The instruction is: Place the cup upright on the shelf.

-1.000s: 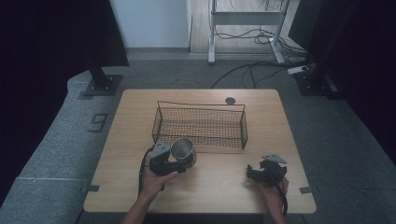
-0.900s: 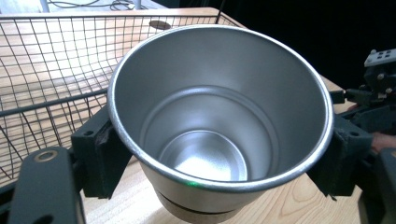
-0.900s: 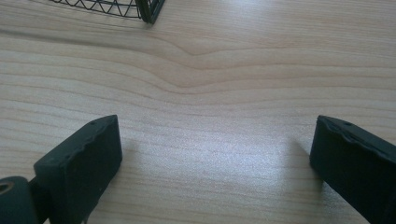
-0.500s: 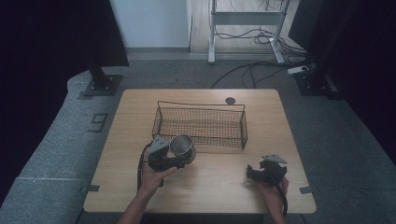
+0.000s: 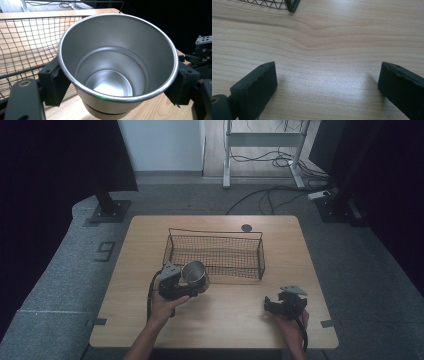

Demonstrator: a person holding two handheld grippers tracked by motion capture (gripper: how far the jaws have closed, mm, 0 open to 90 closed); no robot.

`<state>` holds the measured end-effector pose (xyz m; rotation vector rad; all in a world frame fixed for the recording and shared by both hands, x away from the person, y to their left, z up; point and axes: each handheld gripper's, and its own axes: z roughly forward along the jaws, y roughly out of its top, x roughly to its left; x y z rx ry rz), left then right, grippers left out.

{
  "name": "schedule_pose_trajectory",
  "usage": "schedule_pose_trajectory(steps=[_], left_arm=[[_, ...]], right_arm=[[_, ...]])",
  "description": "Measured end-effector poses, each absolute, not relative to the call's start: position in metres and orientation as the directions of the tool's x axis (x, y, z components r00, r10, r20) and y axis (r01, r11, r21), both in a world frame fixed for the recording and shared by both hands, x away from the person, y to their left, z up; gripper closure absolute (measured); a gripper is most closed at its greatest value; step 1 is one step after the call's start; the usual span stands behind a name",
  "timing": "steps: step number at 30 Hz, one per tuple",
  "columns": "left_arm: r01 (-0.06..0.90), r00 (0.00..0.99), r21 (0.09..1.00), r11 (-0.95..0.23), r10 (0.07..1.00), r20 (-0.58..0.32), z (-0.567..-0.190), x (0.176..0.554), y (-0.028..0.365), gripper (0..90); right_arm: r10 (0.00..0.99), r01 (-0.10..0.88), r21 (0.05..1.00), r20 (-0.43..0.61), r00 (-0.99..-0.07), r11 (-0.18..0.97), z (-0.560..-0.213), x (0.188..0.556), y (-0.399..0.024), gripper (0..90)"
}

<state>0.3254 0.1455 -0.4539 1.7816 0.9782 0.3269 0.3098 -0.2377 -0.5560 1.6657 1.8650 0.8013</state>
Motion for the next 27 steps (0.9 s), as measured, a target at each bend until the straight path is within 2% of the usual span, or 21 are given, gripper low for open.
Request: schedule_pose_trajectory(steps=[27], left_arm=[[0.470, 0.616, 0.874, -0.121, 0.754, -0.227, -0.445, 0.338, 0.153, 18.9]], right_arm=[[0.993, 0.692, 0.718, 0.012, -0.118, 0.074, -0.556, 0.310, -0.238, 2.3]])
